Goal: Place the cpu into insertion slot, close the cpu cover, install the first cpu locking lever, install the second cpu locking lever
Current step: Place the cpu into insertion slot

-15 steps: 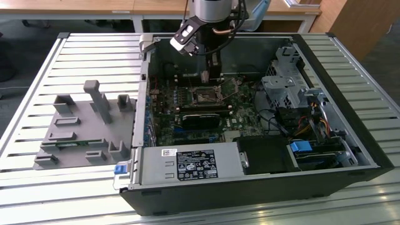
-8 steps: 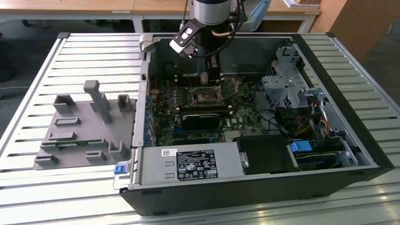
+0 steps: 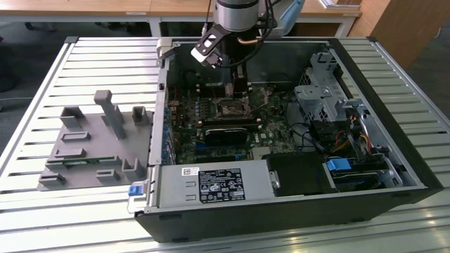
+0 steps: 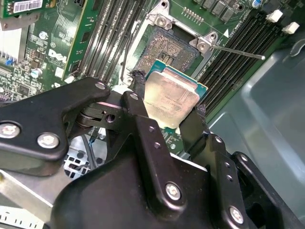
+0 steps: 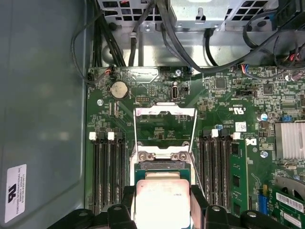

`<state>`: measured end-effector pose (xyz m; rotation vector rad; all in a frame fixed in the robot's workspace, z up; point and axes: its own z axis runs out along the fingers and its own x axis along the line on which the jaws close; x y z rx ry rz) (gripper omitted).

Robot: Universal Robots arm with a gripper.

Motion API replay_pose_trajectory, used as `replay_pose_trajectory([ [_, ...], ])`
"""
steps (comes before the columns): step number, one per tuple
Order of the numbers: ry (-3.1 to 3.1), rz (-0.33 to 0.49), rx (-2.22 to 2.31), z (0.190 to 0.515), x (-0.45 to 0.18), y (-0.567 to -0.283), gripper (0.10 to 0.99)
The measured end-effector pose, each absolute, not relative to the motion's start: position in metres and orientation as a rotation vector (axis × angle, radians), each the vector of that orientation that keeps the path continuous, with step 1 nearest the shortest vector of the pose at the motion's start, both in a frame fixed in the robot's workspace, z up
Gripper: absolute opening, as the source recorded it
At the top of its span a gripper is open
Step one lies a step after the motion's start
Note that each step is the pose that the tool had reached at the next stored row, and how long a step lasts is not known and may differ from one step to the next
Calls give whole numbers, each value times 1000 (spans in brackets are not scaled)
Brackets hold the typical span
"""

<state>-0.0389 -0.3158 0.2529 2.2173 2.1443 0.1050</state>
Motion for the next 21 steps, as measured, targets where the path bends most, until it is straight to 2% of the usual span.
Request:
replay_pose_trajectory([
  [21,2144,104,2219,239,-41,-314,541],
])
